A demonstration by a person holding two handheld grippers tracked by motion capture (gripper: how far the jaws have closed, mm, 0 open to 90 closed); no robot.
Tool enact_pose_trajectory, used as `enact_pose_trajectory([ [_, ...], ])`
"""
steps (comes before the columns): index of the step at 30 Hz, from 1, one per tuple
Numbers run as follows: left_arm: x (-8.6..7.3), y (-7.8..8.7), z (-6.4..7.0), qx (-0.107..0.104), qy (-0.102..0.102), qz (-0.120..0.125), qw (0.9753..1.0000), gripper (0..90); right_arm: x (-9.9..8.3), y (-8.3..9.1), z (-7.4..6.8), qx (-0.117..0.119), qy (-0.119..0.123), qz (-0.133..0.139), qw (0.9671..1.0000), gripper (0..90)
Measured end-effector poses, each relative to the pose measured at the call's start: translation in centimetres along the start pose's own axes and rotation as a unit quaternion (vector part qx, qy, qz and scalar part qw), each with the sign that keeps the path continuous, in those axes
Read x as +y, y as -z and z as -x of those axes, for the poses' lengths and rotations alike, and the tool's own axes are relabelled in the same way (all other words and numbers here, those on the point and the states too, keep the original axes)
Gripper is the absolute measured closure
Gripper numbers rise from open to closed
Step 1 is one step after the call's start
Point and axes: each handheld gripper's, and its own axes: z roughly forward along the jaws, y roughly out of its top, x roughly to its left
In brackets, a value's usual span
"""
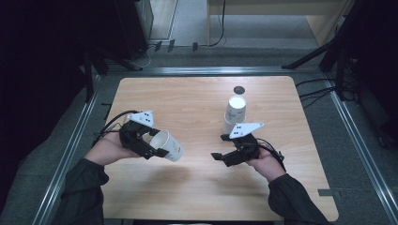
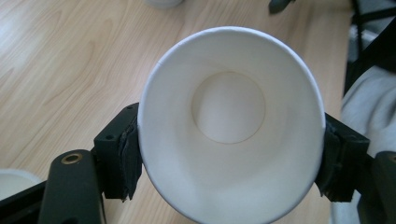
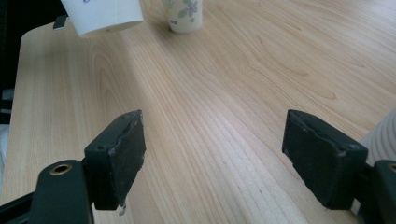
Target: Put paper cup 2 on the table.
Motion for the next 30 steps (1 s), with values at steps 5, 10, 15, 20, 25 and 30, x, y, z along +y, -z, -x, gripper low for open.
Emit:
enact_pose_trajectory([
  [5, -1.0, 0.2, -0.3, 0.011, 0.002, -0.028, 0.9995, 23.7, 0.1, 0.0, 0.2, 0.002, -0.004, 0.003, 1.0, 21.6],
  [10, -2.0, 0.3, -0.7, 0.028, 0.013, -0.049, 0.9983, 23.7, 0.2, -0.1, 0.2, 0.001, 0.0, 0.003, 1.0, 21.6],
  [15, -3.2, 0.3, -1.0, 0.046, 0.027, -0.076, 0.9957, 23.7, 0.4, -0.3, 0.4, 0.001, 0.0, 0.001, 1.0, 21.6],
  [20, -4.4, 0.3, -1.4, 0.061, 0.039, -0.104, 0.9919, 23.6, 0.7, -0.7, 0.5, 0.004, 0.0, -0.001, 1.0, 21.6],
  [25, -5.5, 0.3, -1.7, 0.08, 0.044, -0.122, 0.9883, 23.6, 0.8, -1.0, 0.6, 0.017, -0.002, 0.005, 0.9998, 21.6],
  [30, -6.3, 0.1, -1.9, 0.09, 0.033, -0.137, 0.9859, 23.5, 0.9, -1.1, 0.5, 0.017, -0.001, 0.005, 0.9998, 21.6],
])
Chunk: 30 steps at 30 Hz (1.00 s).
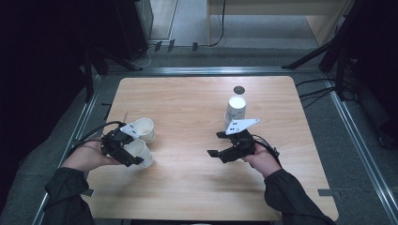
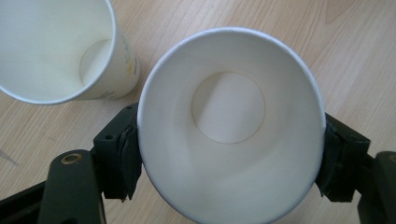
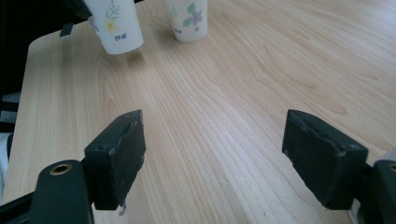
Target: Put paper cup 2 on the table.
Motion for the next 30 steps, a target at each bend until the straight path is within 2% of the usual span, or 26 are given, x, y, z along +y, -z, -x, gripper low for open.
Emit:
enact_pose_trajectory([
  [6, -0.2, -0.6, -0.3, 0.009, -0.01, -0.02, 0.9997, 23.3, -0.1, 0.1, 0.0, -0.002, 0.0, -0.002, 1.0, 21.6],
  [8, -0.3, -1.0, -0.4, 0.015, -0.016, -0.033, 0.9992, 23.3, -0.1, 0.1, 0.0, -0.003, 0.0, -0.002, 1.0, 21.6],
  [14, -0.3, -1.7, -0.5, 0.027, -0.038, -0.046, 0.9979, 22.8, -0.2, 0.3, -0.1, -0.008, -0.002, -0.004, 1.0, 21.6],
  [18, -0.3, -2.1, -0.7, 0.029, -0.037, -0.047, 0.9978, 22.1, -0.3, 0.4, -0.1, -0.008, -0.003, -0.004, 1.0, 21.6],
  [24, -0.1, -2.2, -0.8, 0.026, -0.024, -0.046, 0.9983, 20.6, -0.4, 0.5, -0.1, -0.01, -0.006, -0.004, 0.9999, 21.6],
  [30, 0.0, -2.3, -0.8, 0.016, -0.022, -0.047, 0.9985, 19.5, -0.5, 0.6, 0.0, -0.01, -0.006, -0.001, 0.9999, 21.6],
])
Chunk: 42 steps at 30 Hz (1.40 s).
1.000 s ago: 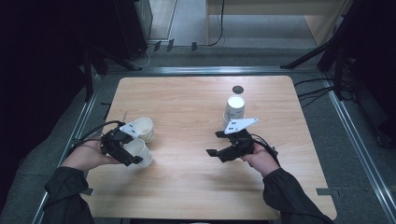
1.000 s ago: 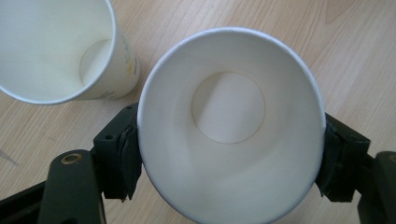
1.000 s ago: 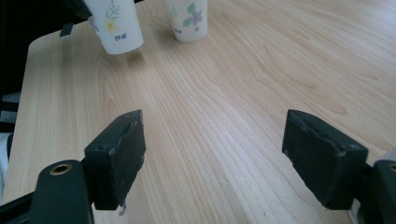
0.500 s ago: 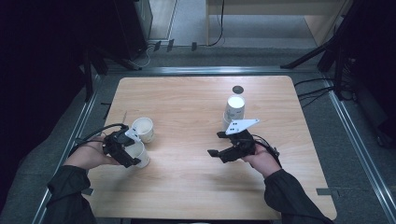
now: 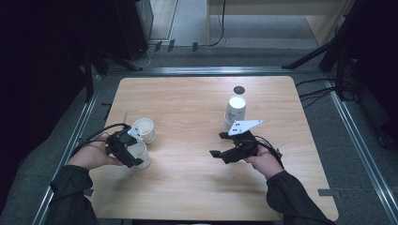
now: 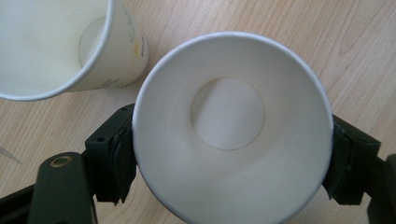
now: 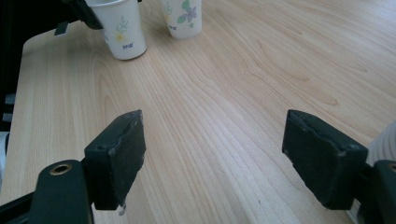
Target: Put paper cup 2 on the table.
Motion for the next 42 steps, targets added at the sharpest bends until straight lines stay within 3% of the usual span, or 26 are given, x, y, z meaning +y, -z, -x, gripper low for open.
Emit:
enact_pose_trajectory([
  [20, 0.0, 0.2, -0.2, -0.029, 0.033, 0.006, 0.999, 13.6, 0.0, 0.0, -0.1, 0.0, 0.001, 0.0, 1.0, 21.7],
  [24, 0.1, 0.6, -0.3, -0.033, 0.038, 0.02, 0.9985, 13.3, 0.0, 0.0, -0.1, 0.001, 0.002, 0.0, 1.0, 21.7],
  [28, -0.1, 1.1, -0.4, -0.021, 0.039, 0.03, 0.9986, 13.1, 0.0, 0.0, -0.1, 0.001, 0.003, -0.001, 1.0, 21.7],
  [35, -0.5, 2.2, -0.6, -0.033, 0.056, 0.051, 0.9966, 13.2, 0.0, -0.1, -0.1, 0.005, 0.004, -0.004, 1.0, 22.0],
  [42, -0.8, 3.8, -0.8, -0.026, 0.07, 0.074, 0.9944, 13.4, 0.0, -0.1, -0.1, 0.004, 0.004, -0.005, 1.0, 22.0],
])
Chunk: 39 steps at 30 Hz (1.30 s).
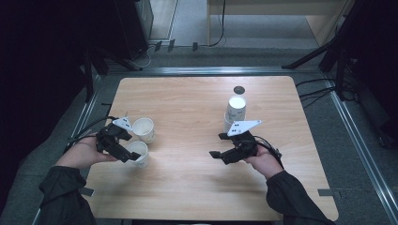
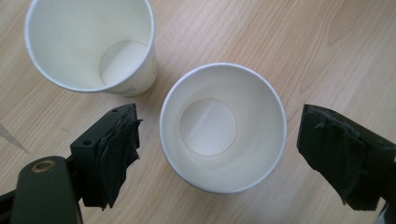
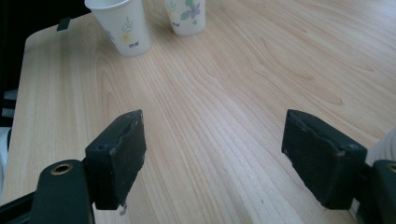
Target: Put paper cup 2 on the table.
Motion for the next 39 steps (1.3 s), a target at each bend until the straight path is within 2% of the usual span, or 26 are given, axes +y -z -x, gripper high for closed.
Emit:
enact_pose_trajectory([
  [3, 0.1, 0.7, 0.0, -0.004, 0.013, 0.013, 0.9998, 13.4, 0.0, 0.0, 0.0, 0.0, 0.0, 0.0, 1.0, 22.0],
  [6, 0.2, 1.4, 0.1, -0.005, 0.016, 0.032, 0.9994, 13.4, 0.0, 0.0, 0.1, 0.001, 0.0, 0.0, 1.0, 22.0],
  [14, 1.7, 2.3, 1.0, -0.023, 0.011, 0.082, 0.9963, 13.6, 0.0, 0.0, -0.1, 0.001, 0.0, -0.001, 1.0, 22.0],
  [22, 3.6, 1.9, 2.1, -0.027, 0.007, 0.095, 0.9951, 13.8, 0.0, 0.1, 0.0, 0.001, 0.002, 0.0, 1.0, 22.0],
  [24, 4.0, 1.7, 2.4, -0.025, 0.004, 0.108, 0.9939, 13.9, 0.0, 0.1, 0.0, 0.002, 0.001, 0.002, 1.0, 22.0],
  [32, 5.7, 0.7, 2.8, -0.043, 0.032, 0.142, 0.9885, 14.3, 0.1, 0.1, 0.0, 0.003, 0.008, 0.001, 1.0, 22.2],
  [36, 6.3, 0.1, 3.2, -0.04, 0.045, 0.153, 0.9864, 14.3, 0.0, 0.4, -0.1, 0.007, 0.013, 0.003, 0.9999, 22.2],
  [39, 6.8, -0.2, 3.4, -0.042, 0.055, 0.172, 0.9827, 14.3, 0.0, 0.5, -0.1, 0.007, 0.014, 0.005, 0.9999, 22.2],
])
